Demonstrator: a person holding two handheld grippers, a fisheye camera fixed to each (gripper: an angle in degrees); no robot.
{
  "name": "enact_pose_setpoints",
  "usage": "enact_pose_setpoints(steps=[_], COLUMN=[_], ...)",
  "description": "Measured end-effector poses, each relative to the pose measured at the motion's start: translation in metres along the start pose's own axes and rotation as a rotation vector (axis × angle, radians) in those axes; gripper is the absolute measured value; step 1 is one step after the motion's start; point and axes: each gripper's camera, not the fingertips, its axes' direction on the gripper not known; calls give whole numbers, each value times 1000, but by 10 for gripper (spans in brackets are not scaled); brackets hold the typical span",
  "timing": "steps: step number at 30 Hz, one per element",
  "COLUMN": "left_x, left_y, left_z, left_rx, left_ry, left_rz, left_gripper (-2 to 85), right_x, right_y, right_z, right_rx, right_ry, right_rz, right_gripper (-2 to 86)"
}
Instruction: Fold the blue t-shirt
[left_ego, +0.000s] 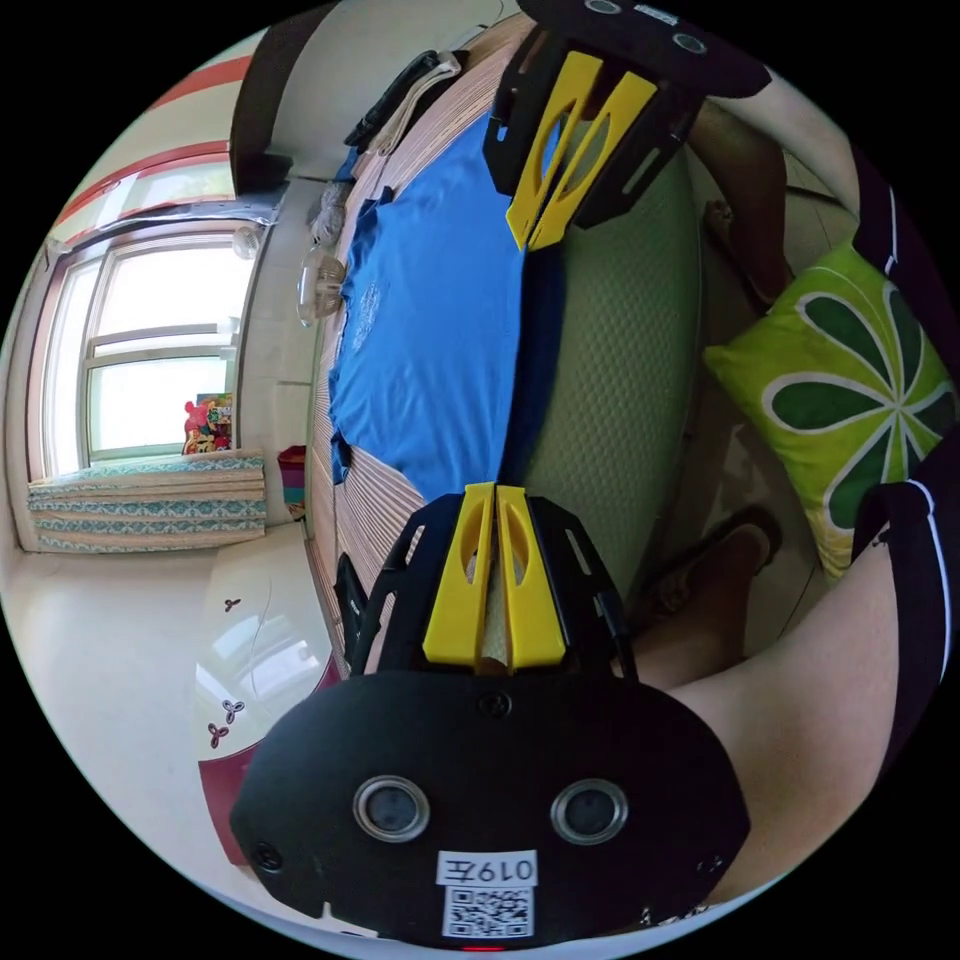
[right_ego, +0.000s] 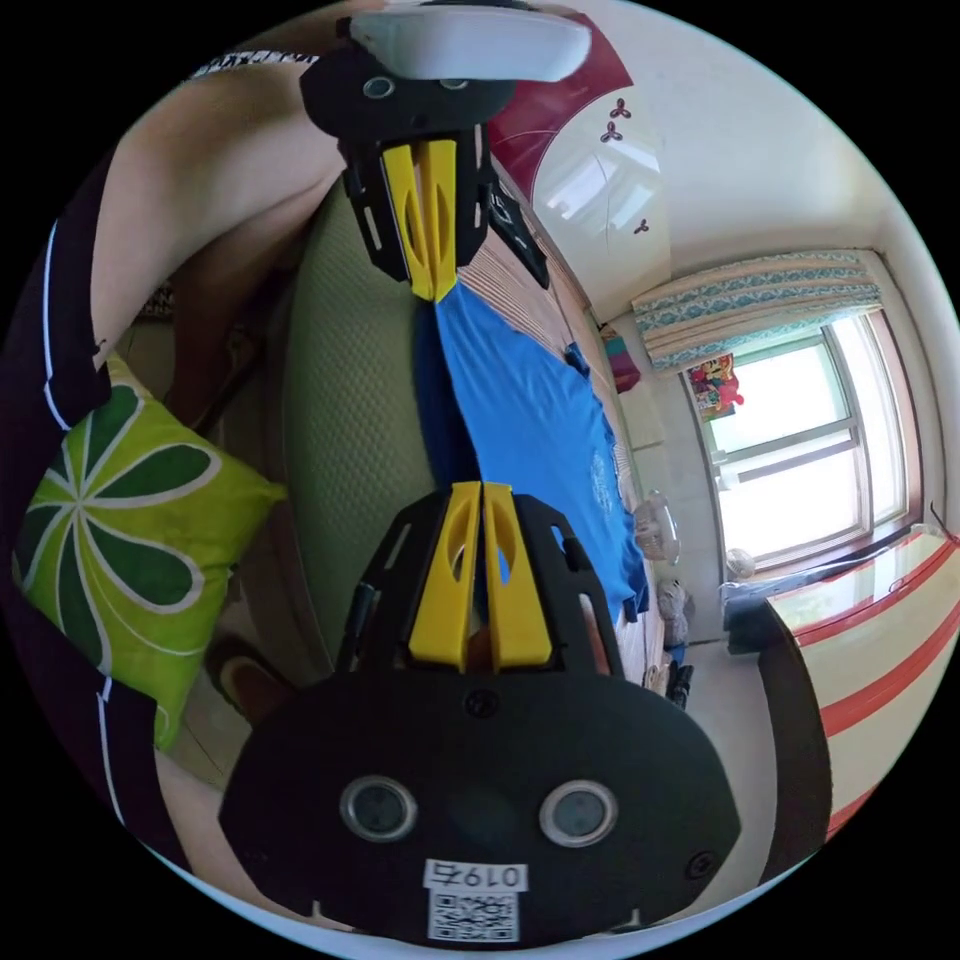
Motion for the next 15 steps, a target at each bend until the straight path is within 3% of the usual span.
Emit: enact_pose_setpoints(steps=[3,8,15], left_x=[-4,-1,-8], left_y=[1,-6,2], left_z=[-8,3,-1], left_rx=[13,-21,-23], left_ry=[14,33,55], left_rz=[-15,2,-4], left_gripper=[6,6,6], right_x=[1,-45,-45], right_y=[-1,-12,-20], right_z=[-11,19,19], right_rx=[32,-57,-51], right_ry=[-27,26,-33], right_rz=[23,-143,-126], right_gripper=[-9,-10,-9])
